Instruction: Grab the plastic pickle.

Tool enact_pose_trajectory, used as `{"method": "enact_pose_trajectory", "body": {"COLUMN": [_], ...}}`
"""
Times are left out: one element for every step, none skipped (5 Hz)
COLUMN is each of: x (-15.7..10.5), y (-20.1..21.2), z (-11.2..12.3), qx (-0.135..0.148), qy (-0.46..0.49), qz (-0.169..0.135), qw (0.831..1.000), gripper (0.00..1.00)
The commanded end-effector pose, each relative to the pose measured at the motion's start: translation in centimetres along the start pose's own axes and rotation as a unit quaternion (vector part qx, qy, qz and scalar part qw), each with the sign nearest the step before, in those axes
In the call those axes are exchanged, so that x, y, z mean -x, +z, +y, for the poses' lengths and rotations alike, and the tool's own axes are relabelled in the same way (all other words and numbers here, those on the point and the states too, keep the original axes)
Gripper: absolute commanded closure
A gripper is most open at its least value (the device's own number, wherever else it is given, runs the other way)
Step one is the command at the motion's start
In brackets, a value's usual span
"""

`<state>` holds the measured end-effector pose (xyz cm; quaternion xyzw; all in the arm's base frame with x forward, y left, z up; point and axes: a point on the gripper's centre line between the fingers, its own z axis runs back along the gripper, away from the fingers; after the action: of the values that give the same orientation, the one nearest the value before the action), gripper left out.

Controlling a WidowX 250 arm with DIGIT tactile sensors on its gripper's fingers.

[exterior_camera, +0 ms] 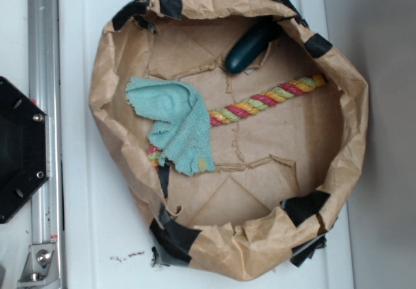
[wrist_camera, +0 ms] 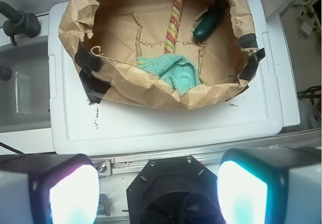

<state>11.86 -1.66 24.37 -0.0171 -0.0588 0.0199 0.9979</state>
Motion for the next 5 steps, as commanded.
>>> {"method": "enact_pose_trajectory", "body": {"x": [0.0,-4.8,-8.7,-11.4,-12.9], "y": [0.0,-2.5,-5.3,-8.1,-11.0], "z": [0.0,2.0,2.9,3.8,4.9], "qx": [0.0,0.008,-0.023,-0.07,-0.095], "qy": [0.0,0.076,0.166,0.254,0.343], "qz": [0.0,-0.034,-0.063,-0.112,-0.116], "qw": [1.0,0.997,0.984,0.958,0.927], "gripper": [0.0,0.0,0.0,0.0,0.0]}}
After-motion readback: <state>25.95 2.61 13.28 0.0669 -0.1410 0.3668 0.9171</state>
